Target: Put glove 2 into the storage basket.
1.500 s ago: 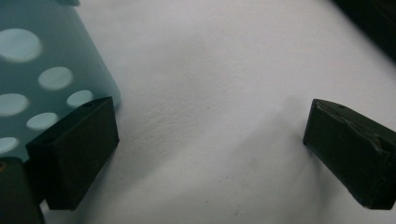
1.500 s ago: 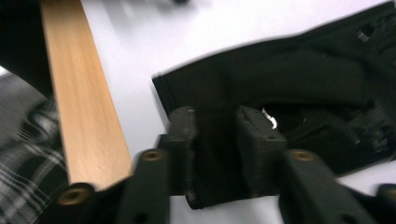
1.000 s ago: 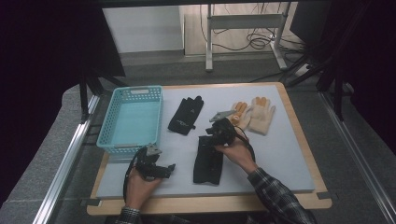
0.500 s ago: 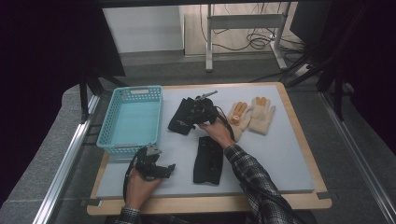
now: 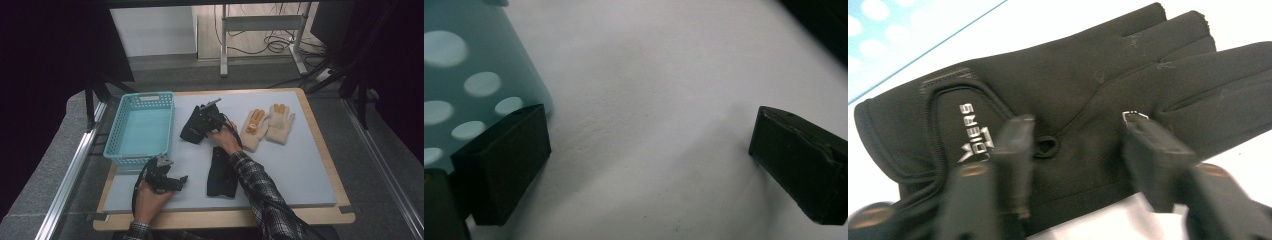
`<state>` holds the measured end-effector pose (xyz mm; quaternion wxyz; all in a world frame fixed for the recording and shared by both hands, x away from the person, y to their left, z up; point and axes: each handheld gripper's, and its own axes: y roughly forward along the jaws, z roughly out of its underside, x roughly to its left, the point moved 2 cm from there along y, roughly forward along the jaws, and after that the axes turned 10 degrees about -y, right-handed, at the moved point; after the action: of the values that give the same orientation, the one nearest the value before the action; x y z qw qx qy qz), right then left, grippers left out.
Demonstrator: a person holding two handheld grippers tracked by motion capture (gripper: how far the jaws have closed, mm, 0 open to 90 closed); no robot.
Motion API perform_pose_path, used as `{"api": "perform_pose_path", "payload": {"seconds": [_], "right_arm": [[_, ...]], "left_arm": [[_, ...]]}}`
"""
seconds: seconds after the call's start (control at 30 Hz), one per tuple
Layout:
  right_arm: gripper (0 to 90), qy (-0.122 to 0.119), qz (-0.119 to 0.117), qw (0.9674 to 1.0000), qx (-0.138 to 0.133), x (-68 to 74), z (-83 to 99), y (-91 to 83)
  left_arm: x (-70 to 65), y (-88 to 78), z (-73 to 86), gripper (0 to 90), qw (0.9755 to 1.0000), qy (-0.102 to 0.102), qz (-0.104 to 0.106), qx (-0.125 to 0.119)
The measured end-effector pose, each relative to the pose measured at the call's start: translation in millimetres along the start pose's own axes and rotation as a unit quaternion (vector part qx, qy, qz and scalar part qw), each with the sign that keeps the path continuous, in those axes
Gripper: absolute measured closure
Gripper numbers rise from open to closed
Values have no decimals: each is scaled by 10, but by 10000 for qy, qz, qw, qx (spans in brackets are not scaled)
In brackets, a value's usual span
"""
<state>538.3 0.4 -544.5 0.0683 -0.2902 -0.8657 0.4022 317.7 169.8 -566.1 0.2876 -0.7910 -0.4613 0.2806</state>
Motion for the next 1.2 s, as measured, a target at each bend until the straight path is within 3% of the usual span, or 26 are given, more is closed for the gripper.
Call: {"api": "perform_pose_path", "payload": {"seconds": [0.03, 0.1, 0.23, 0.4, 0.63, 0.97, 1.2], "right_arm": [[671, 41, -66, 10000, -13, 3, -2, -8], [762, 109, -187, 9998, -29, 16, -5, -11], [868, 102, -253, 9996, -43, 19, 2, -23], [881, -85, -149, 9998, 71, 28, -27, -70], [882, -127, -288, 9993, -193, 8, -66, -305], [882, -397, -498, 9964, -565, 115, -79, -840], [882, -572, -614, 9933, -795, 261, 68, -1348]], "left_arm": [[0, 0, 0, 33, 10000, -2, 0, -1], [0, 0, 0, 33, 10000, -1, 0, 1], [1, 0, 0, 34, 10000, -2, 2, 5], [4, -2, -1, 34, 10000, 21, 1, 27], [5, -3, 0, 34, 10000, 19, 1, 29], [5, -3, 0, 34, 10000, 30, -9, 30], [1, 0, 0, 34, 10000, 4, -1, 9]]}}
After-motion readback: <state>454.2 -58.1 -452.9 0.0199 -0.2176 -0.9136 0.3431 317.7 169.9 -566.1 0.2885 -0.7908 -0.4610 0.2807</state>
